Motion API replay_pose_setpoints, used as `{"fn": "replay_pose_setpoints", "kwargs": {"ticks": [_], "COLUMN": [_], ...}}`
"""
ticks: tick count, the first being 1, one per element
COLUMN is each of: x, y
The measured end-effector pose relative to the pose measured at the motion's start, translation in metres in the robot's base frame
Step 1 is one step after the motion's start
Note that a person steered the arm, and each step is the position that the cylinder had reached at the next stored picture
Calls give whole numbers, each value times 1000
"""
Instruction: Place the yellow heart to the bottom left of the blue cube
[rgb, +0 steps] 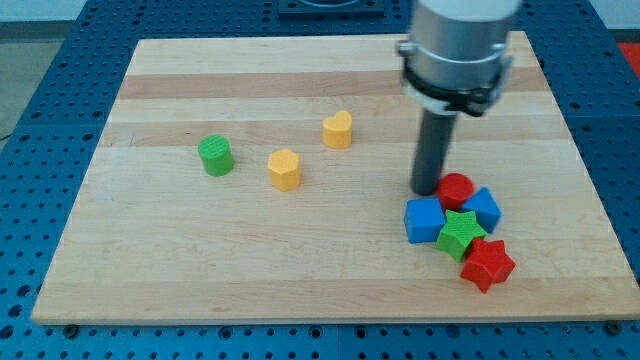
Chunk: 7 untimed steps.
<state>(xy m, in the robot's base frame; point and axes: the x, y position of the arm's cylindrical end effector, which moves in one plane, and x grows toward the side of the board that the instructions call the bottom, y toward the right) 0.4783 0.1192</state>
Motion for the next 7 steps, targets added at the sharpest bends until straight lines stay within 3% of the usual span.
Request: {"fn": "replay_pose_setpoints", "kwargs": {"ticks": [1,3,4,5,7], "x": [-28,-139,-138,-85,-43], "y": [-35,-26,-107,-117,-102]}}
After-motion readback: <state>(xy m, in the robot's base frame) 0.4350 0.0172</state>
